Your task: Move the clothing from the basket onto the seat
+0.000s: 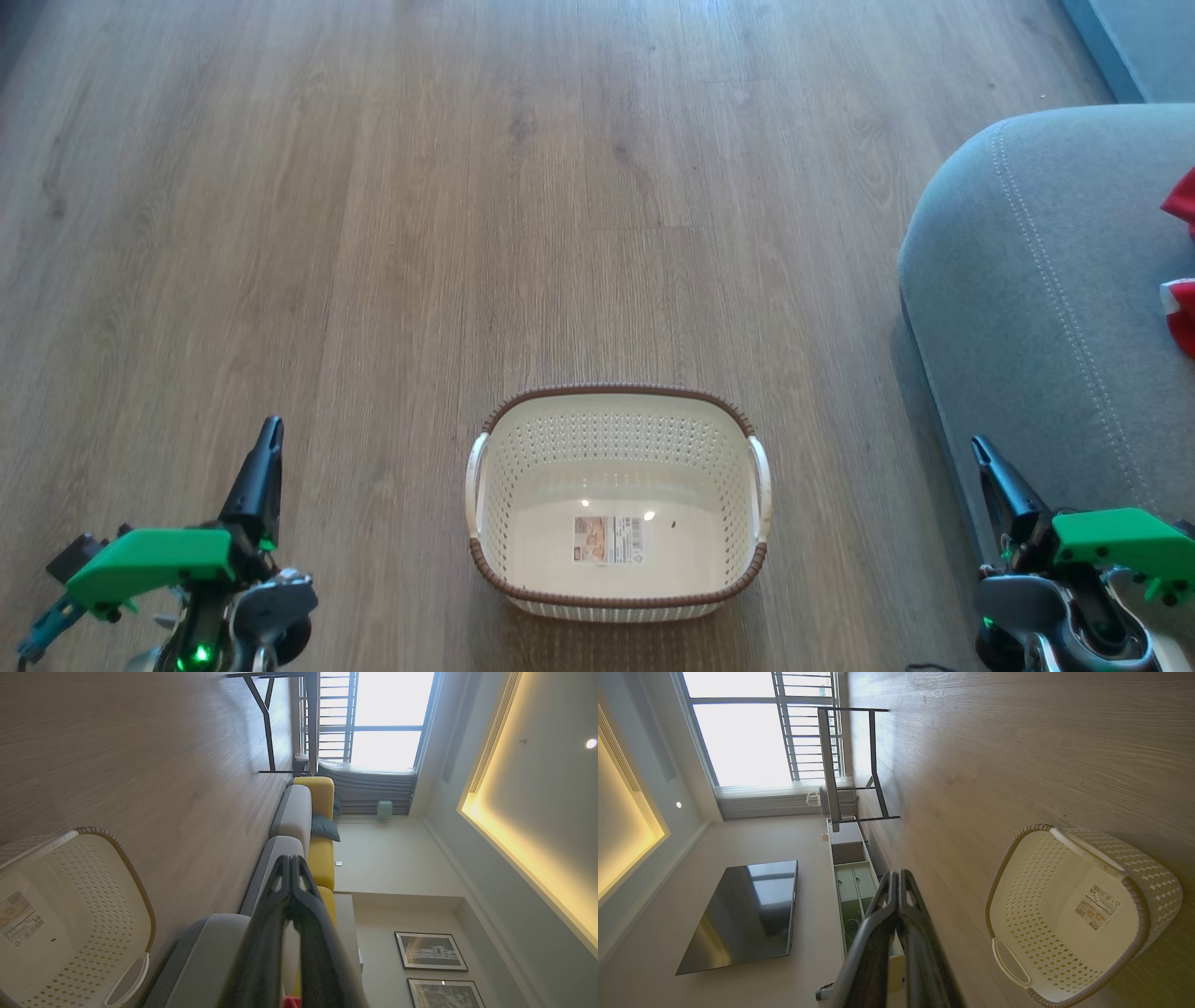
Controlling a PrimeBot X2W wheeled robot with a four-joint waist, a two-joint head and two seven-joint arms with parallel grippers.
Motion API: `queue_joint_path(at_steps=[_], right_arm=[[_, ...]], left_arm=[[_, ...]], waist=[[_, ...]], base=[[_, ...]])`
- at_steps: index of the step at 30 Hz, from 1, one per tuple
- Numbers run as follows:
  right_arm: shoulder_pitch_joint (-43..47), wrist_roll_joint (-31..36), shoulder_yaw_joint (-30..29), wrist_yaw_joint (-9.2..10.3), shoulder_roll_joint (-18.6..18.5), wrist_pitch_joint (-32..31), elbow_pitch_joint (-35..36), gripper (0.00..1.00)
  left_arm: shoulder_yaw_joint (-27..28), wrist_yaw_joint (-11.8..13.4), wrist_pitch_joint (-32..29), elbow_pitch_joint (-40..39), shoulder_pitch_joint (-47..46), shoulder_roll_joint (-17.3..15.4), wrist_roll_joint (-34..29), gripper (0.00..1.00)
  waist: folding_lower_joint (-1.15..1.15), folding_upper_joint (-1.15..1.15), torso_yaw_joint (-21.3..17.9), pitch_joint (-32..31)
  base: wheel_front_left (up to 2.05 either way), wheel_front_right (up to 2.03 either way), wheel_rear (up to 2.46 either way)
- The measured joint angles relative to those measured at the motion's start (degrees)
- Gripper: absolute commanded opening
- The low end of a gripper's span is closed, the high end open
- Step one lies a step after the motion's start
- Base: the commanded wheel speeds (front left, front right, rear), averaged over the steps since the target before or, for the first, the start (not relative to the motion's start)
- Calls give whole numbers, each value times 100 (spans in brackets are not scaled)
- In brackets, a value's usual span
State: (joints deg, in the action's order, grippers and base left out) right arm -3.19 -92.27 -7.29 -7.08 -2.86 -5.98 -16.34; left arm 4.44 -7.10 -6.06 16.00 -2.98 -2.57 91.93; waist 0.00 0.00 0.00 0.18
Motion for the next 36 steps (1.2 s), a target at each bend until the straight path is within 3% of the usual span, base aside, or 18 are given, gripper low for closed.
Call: queue_joint_path(at_steps=[36], right_arm=[[0, 1, -11, 0, 21, -1, 0, 0]], left_arm=[[0, 0, 0, 0, 0, 0, 0, 0]], waist=[[0, 0, 0, 0]], base=[[0, 0, 0]])
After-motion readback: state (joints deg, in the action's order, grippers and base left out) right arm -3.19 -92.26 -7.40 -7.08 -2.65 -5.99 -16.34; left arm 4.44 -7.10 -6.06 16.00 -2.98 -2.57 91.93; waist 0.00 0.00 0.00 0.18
